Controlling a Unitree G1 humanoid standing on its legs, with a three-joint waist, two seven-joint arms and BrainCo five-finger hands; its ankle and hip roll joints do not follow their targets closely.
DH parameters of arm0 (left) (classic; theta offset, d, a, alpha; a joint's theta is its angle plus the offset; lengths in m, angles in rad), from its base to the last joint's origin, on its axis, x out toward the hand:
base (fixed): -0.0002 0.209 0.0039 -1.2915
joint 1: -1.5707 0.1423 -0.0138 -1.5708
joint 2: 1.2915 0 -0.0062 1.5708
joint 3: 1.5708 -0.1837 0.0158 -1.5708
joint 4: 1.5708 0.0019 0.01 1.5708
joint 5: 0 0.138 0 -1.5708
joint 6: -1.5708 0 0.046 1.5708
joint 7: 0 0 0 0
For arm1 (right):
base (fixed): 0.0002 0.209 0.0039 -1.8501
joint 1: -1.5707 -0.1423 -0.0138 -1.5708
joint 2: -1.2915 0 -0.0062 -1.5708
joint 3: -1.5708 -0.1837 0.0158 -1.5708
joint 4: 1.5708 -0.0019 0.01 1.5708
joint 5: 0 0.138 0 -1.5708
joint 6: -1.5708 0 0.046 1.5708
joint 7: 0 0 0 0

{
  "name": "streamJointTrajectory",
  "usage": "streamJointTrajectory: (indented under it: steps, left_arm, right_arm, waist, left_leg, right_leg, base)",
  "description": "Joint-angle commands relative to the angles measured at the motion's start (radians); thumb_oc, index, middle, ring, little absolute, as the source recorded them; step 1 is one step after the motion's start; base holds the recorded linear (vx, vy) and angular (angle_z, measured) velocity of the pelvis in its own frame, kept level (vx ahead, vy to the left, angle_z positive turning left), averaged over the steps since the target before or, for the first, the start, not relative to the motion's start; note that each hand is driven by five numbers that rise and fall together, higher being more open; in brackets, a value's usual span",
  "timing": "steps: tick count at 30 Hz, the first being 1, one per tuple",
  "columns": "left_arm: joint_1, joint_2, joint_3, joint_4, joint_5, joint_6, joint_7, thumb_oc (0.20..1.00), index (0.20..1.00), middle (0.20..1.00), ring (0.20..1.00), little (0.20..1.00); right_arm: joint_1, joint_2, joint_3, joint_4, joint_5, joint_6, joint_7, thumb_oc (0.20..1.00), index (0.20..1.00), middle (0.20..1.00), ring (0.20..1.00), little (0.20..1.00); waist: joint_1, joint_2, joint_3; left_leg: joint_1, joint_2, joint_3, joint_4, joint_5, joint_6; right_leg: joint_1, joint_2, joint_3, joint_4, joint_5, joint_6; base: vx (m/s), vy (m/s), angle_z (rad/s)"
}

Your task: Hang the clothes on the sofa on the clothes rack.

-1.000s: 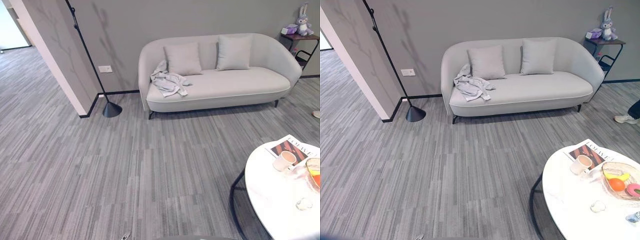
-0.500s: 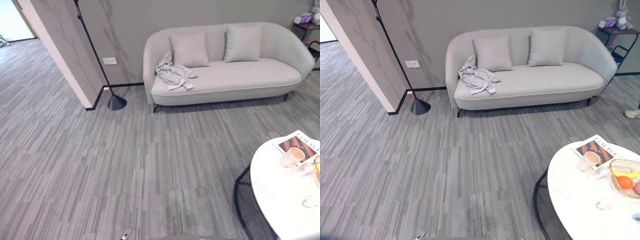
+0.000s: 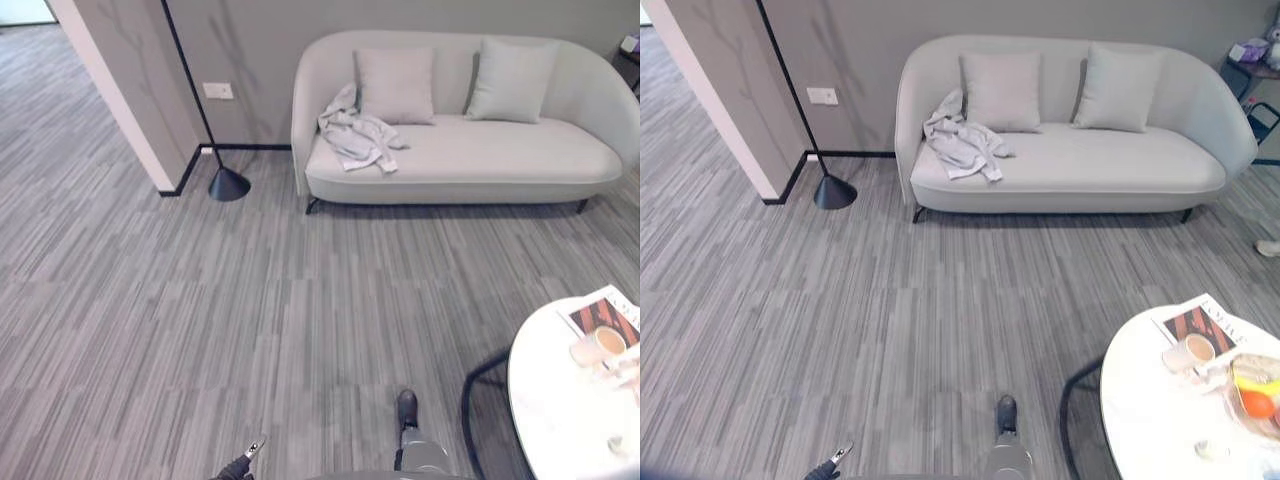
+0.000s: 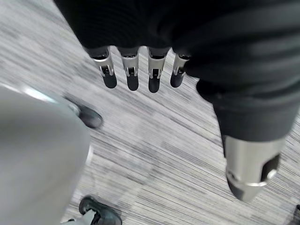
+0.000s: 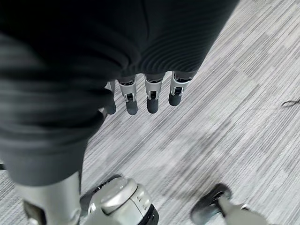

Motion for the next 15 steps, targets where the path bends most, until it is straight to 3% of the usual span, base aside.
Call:
streamJointTrajectory:
  steps: [1,2,4,7,8,9,10,11,12,13,15]
  left_arm:
    - [-0.022,-0.017,-0.006,0.002,0.023,-0.005,0.002,1.000,1.000,1.000,1.000,1.000]
    - [-0.022,-0.017,-0.006,0.002,0.023,-0.005,0.003,1.000,1.000,1.000,1.000,1.000]
    - [-0.035,-0.022,-0.026,-0.024,0.009,-0.006,0.010,1.000,1.000,1.000,1.000,1.000]
    - [-0.059,-0.021,-0.064,-0.094,-0.011,-0.014,0.026,1.000,1.000,1.000,1.000,1.000]
    - [-0.067,-0.021,-0.082,-0.116,-0.010,-0.017,0.031,1.000,1.000,1.000,1.000,1.000]
    - [-0.075,-0.023,-0.111,-0.151,-0.016,-0.023,0.030,1.000,1.000,1.000,1.000,1.000]
    - [-0.075,-0.023,-0.111,-0.152,-0.016,-0.023,0.031,1.000,1.000,1.000,1.000,1.000]
    - [-0.075,-0.027,-0.120,-0.161,-0.023,-0.027,0.031,1.000,1.000,1.000,1.000,1.000]
    - [-0.070,-0.031,-0.115,-0.161,-0.048,-0.029,0.027,1.000,1.000,1.000,1.000,1.000]
    - [-0.070,-0.031,-0.115,-0.161,-0.048,-0.029,0.027,1.000,1.000,1.000,1.000,1.000]
    - [-0.062,-0.034,-0.101,-0.148,-0.062,-0.028,0.023,1.000,1.000,1.000,1.000,1.000]
  right_arm:
    - [-0.071,-0.027,0.021,-0.003,0.041,-0.037,-0.001,1.000,1.000,1.000,1.000,1.000]
    - [-0.071,-0.027,0.021,-0.003,0.041,-0.037,-0.001,1.000,1.000,1.000,1.000,1.000]
    - [-0.085,-0.038,0.032,-0.024,0.062,-0.056,-0.014,1.000,1.000,1.000,1.000,1.000]
    - [-0.108,-0.050,0.043,-0.054,0.071,-0.077,-0.033,1.000,1.000,1.000,1.000,1.000]
    - [-0.122,-0.057,0.049,-0.060,0.067,-0.082,-0.043,1.000,1.000,1.000,1.000,1.000]
    - [-0.141,-0.075,0.058,-0.065,0.046,-0.086,-0.059,1.000,1.000,1.000,1.000,1.000]
    - [-0.141,-0.075,0.057,-0.065,0.046,-0.086,-0.059,1.000,1.000,1.000,1.000,1.000]
    - [-0.149,-0.085,0.061,-0.067,0.034,-0.083,-0.062,1.000,1.000,1.000,1.000,1.000]
    - [-0.153,-0.089,0.064,-0.076,0.026,-0.082,-0.060,1.000,1.000,1.000,1.000,1.000]
    - [-0.153,-0.089,0.064,-0.076,0.026,-0.081,-0.060,1.000,1.000,1.000,1.000,1.000]
    - [-0.154,-0.086,0.066,-0.081,0.026,-0.083,-0.055,1.000,1.000,1.000,1.000,1.000]
  waist:
    - [0.003,0.028,-0.023]
    - [0.001,0.028,-0.025]
    - [0.003,0.027,-0.034]
    - [0.014,-0.009,-0.022]
    - [0.018,-0.026,-0.018]
    - [0.051,-0.055,-0.001]
    - [0.050,-0.053,-0.001]
    - [0.066,-0.062,0.009]
    - [0.093,-0.069,0.014]
    - [0.093,-0.069,0.015]
    - [0.113,-0.070,0.014]
  left_leg:
    - [0.073,0.167,0.041,0.089,0.126,-0.086]
    - [0.068,0.168,0.038,0.091,0.125,-0.086]
    - [0.008,0.189,0.050,0.230,0.216,-0.090]
    - [-0.119,0.246,0.142,0.479,0.349,-0.071]
    - [-0.141,0.285,0.203,0.534,0.349,-0.050]
    - [-0.242,0.263,0.249,0.631,0.265,-0.017]
    - [-0.246,0.265,0.247,0.636,0.262,-0.016]
    - [-0.321,0.221,0.245,0.667,0.208,-0.007]
    - [-0.422,0.159,0.258,0.613,0.182,-0.017]
    - [-0.421,0.158,0.258,0.613,0.181,-0.017]
    - [-0.458,0.126,0.296,0.449,0.180,-0.025]
  right_leg:
    - [-0.140,0.013,0.006,0.145,0.015,-0.006]
    - [-0.143,0.012,0.005,0.147,0.014,-0.006]
    - [-0.097,0.049,-0.012,0.150,-0.034,-0.044]
    - [0.012,0.087,-0.051,0.130,-0.097,-0.115]
    - [0.044,0.096,-0.059,0.118,-0.116,-0.135]
    - [0.107,0.096,-0.047,0.087,-0.140,-0.150]
    - [0.106,0.097,-0.048,0.087,-0.139,-0.149]
    - [0.133,0.093,-0.043,0.072,-0.146,-0.148]
    - [0.182,0.090,-0.037,0.042,-0.158,-0.142]
    - [0.183,0.090,-0.037,0.041,-0.158,-0.142]
    - [0.233,0.084,-0.039,0.010,-0.169,-0.128]
  base:
    - [0.37,-0.286,0.54]
    - [0.37,-0.278,0.48]
    - [0.36,-0.270,0.00]
    - [0.37,-0.379,0.05]
    - [0.43,-0.447,0.46]
    - [0.32,-0.299,0.47]
    - [0.30,-0.196,0.35]
    - [0.27,-0.056,-0.05]
    - [0.27,-0.058,-0.04]
    - [0.30,-0.011,0.25]
    - [0.28,0.045,0.12]
